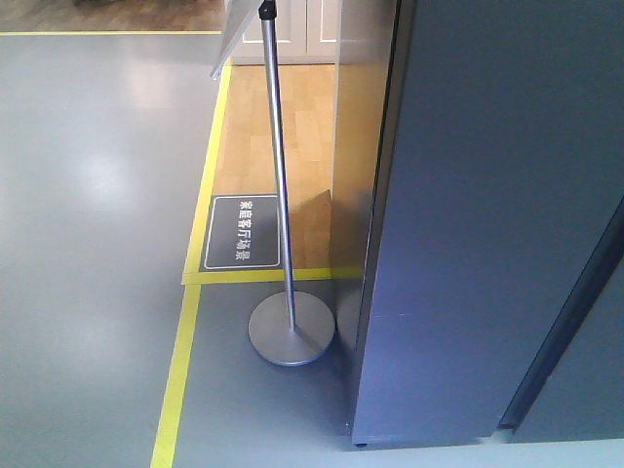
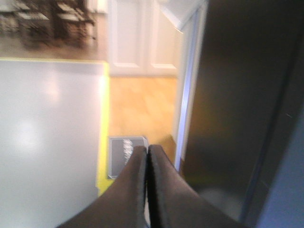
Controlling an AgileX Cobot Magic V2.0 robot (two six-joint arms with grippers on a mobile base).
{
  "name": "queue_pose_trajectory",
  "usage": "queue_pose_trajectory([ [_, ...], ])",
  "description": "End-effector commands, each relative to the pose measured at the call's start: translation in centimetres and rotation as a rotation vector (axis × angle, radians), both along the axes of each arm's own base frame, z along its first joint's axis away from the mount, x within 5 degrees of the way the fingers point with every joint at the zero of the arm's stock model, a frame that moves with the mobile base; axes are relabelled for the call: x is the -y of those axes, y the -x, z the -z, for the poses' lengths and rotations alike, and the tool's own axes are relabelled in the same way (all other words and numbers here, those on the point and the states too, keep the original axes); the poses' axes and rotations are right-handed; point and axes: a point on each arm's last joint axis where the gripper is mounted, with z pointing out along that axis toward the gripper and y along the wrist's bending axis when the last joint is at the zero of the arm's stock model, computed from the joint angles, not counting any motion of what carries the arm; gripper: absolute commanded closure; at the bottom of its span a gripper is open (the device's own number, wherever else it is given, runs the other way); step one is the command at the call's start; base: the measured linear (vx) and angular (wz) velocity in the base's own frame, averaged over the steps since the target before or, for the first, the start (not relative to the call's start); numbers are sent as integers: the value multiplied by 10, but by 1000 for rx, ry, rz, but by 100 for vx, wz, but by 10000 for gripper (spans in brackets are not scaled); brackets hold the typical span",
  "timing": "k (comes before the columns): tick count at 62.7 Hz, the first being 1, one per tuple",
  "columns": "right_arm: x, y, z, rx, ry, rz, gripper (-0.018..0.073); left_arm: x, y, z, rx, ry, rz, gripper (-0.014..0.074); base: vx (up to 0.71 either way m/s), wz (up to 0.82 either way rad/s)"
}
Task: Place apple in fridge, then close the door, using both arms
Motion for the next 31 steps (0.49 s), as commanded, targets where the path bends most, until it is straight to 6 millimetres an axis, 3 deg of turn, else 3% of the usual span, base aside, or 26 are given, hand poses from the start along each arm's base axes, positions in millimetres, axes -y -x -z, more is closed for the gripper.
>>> queue_pose_trajectory([
  [1,0,-4,-10,61,-8,4,563,-3,7,-5,141,10,-50,603,0,0],
  [17,0,-4,-10,61,-7,4,563,-6,7,21,188,-27,-99,603,0,0],
  [31,0,-4,-10,60,-7,4,563,-6,7,22,188,-122,-98,603,0,0],
])
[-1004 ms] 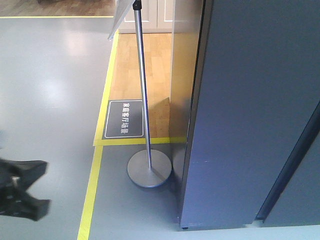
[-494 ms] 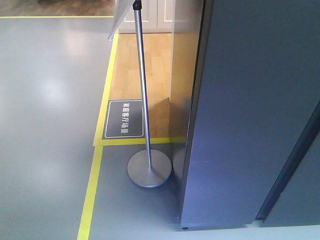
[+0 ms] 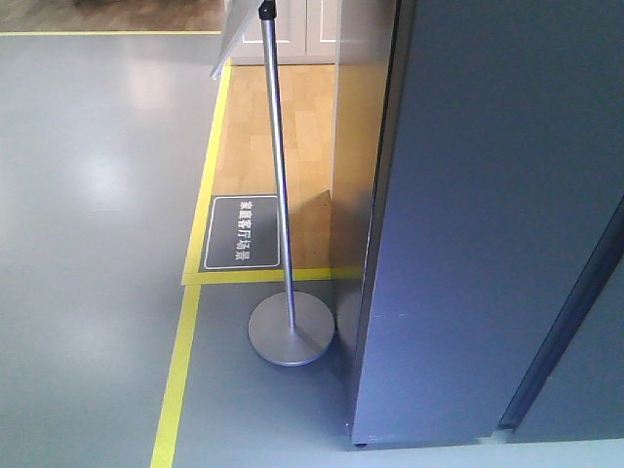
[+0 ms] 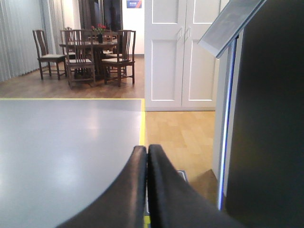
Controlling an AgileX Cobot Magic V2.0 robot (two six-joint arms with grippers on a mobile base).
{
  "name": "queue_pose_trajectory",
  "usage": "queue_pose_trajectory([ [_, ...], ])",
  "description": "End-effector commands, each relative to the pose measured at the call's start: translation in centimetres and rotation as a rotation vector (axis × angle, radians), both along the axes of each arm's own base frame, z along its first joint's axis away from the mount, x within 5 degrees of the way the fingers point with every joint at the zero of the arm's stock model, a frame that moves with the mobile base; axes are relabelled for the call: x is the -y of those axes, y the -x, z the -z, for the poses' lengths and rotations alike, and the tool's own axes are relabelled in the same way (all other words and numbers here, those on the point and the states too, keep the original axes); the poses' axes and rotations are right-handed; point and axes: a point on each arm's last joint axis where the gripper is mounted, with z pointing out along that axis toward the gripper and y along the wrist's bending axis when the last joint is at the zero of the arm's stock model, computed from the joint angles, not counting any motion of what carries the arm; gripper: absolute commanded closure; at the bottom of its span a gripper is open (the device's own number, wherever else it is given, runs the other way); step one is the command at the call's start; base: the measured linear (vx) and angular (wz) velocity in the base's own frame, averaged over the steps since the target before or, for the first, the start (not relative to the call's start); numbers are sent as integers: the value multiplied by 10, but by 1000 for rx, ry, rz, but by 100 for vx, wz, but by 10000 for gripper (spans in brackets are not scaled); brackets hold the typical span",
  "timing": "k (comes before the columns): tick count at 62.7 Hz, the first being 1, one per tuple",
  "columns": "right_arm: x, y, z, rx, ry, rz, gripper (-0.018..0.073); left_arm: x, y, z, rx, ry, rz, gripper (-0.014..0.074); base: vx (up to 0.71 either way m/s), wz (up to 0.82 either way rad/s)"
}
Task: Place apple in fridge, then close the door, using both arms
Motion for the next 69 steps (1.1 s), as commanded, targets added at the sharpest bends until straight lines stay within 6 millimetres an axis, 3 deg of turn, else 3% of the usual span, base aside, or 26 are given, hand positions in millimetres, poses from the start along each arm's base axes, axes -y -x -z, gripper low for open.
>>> queue_pose_trajectory([
  [1,0,-4,-10,59,-7,4,563,0,1,1,73,-45,1,603,0,0],
  [69,0,-4,-10,60,-8,4,563,0,0,2,61,-65,0,603,0,0],
])
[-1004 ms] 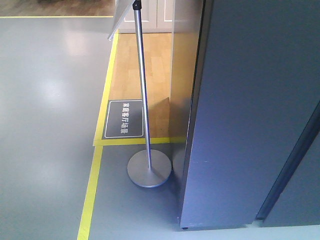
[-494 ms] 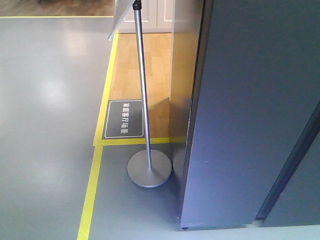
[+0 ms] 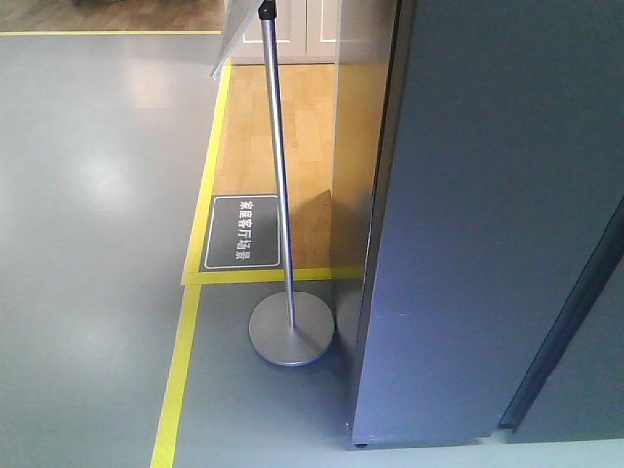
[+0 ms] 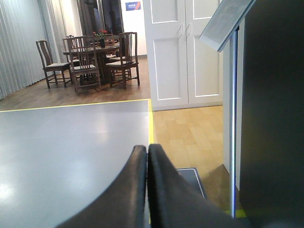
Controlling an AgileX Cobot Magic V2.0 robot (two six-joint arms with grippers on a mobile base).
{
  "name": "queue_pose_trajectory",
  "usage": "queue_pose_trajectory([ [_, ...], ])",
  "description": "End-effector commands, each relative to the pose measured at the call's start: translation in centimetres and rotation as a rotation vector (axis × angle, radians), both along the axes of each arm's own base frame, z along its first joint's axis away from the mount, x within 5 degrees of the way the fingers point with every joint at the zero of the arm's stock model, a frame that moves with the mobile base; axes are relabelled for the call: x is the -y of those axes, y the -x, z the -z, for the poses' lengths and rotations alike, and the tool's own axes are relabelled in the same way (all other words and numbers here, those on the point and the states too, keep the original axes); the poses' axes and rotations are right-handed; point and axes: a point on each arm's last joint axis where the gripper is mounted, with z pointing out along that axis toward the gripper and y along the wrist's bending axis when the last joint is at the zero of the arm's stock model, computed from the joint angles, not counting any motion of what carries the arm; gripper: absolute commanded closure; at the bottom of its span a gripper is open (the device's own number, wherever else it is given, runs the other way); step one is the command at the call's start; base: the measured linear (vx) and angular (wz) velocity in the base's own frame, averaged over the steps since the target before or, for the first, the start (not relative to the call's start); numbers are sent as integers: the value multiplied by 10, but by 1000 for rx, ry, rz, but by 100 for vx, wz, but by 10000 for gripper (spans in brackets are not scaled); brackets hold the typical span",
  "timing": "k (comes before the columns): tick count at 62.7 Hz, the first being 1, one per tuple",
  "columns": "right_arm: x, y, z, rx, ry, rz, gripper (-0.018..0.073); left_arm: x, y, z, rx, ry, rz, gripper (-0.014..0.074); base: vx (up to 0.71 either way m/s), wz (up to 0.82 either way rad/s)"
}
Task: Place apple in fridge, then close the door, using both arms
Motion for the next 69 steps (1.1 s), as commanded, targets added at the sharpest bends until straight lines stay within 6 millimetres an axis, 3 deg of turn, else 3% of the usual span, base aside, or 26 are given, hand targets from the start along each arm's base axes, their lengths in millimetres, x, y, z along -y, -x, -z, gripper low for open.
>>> queue_pose_trajectory([
  [1,0,-4,-10,60,-8,4,563,0,0,2,65,11,3,603,0,0],
  [21,1,-1,-11,87,5,8,563,0,0,2,65,11,3,603,0,0],
  [33,3,-3,-28,391,5,28,563,0,0,2,65,11,3,603,0,0],
  [39,3,-8,-27,523,-7,41,563,0,0,2,65,11,3,603,0,0],
  [46,4,-19,-9,612,-15,57,563,0,0,2,65,11,3,603,0,0],
  [69,6,-47,74,794,-19,102,563,0,0,2,65,11,3,603,0,0],
])
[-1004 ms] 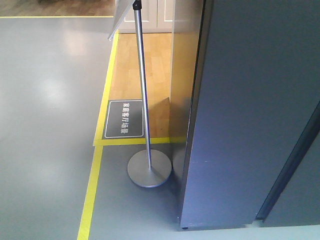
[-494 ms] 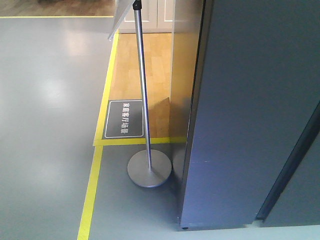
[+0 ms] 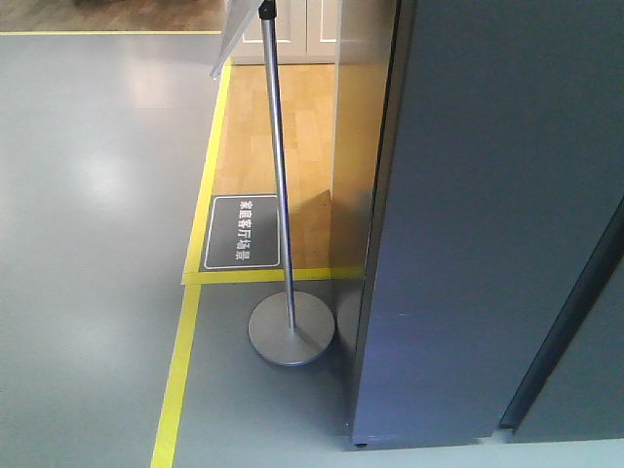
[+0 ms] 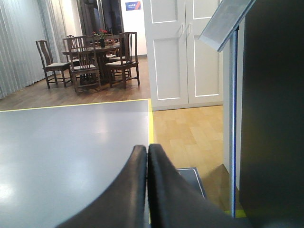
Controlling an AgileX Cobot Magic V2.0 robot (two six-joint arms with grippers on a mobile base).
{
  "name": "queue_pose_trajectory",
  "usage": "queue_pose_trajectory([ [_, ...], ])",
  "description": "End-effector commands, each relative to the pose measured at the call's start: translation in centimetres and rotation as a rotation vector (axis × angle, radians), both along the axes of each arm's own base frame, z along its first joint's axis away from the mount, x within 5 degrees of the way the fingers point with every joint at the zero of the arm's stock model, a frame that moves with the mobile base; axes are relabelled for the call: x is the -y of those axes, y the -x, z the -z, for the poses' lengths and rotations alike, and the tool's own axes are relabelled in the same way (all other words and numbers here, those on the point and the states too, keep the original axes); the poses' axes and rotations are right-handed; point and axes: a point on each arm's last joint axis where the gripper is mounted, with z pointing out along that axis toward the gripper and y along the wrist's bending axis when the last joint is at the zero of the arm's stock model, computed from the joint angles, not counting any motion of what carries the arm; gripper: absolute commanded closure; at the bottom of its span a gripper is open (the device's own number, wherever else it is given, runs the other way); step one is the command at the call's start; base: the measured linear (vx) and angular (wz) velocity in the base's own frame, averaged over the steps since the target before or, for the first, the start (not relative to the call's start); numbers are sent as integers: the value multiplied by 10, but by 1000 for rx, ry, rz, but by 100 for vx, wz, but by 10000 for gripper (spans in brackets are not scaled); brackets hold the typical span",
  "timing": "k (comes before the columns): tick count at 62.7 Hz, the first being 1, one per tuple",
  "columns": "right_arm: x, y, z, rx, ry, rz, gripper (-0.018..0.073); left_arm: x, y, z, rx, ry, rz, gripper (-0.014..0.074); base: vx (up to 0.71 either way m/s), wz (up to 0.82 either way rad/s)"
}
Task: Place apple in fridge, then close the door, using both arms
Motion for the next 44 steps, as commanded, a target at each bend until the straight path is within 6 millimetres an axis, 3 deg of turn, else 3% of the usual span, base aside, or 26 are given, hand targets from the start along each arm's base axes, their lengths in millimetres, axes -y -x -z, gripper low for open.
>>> queue_pose_trajectory([
  [1,2,-3,0,178,9,21,563,0,0,2,65,11,3,603,0,0],
  [6,2,-7,13,219,0,29,563,0,0,2,65,11,3,603,0,0],
  [44,3,-6,7,276,1,33,563,0,0,2,65,11,3,603,0,0],
])
